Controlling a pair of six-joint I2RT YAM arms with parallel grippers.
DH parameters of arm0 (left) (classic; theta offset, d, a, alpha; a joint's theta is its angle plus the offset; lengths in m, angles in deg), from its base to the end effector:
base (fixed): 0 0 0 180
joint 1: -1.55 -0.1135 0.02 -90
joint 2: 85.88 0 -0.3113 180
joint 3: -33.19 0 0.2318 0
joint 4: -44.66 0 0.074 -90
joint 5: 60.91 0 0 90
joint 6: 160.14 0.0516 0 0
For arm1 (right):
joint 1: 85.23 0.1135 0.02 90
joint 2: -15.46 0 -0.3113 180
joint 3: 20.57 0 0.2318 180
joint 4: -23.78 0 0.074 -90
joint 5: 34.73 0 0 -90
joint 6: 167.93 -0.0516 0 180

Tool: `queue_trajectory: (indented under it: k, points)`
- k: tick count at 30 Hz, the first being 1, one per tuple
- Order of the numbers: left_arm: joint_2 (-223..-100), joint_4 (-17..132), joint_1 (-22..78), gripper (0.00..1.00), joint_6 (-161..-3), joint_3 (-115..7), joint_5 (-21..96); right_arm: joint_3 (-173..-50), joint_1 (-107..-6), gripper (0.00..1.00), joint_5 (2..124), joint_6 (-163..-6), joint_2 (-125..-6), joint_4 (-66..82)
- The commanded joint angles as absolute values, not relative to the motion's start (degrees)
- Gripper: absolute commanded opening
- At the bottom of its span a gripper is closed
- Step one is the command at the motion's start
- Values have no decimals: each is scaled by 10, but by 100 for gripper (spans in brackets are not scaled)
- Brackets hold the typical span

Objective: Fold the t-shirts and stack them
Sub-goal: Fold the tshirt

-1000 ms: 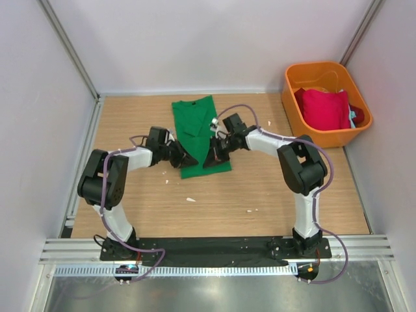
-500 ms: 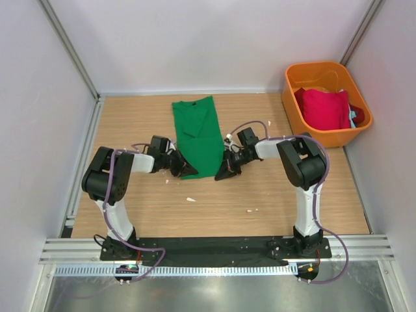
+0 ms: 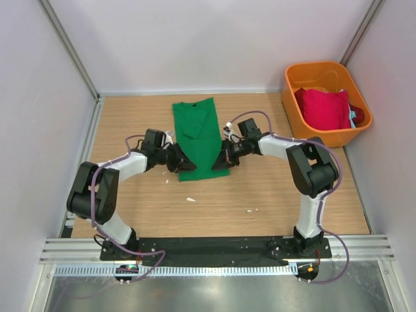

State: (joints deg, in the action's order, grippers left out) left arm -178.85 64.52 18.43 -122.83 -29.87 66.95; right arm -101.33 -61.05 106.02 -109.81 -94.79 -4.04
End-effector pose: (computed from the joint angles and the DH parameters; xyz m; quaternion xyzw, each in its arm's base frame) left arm 0.2886 -0.1207 0.2212 -0.1669 0.8795 -0.4358 0.0934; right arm 0.3368 0.1950 0.2017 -0.0621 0.8731 0.4825 0.0312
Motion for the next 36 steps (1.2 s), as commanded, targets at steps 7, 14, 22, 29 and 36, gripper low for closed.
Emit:
queue_trajectory:
  k: [7, 14, 22, 29, 36]
  points:
    - [-1864, 619, 175, 11, -1232, -260, 656, -1043, -632, 1, 1074, -1114, -1034, 16]
    - [-1821, 646, 175, 9, -1216, -195, 627, -934, -683, 1, 1056, -1068, -979, -15]
    - [-1681, 741, 175, 28, -1216, -241, 634, -956, -684, 2, 1020, -1031, -887, -109]
    - [-1864, 661, 165, 21, -1242, -426, 662, -1144, -684, 8, 1036, -1078, -993, -93]
    - [-2016, 620, 156, 15, -1245, -536, 672, -1291, -685, 7, 1064, -1169, -1135, -10]
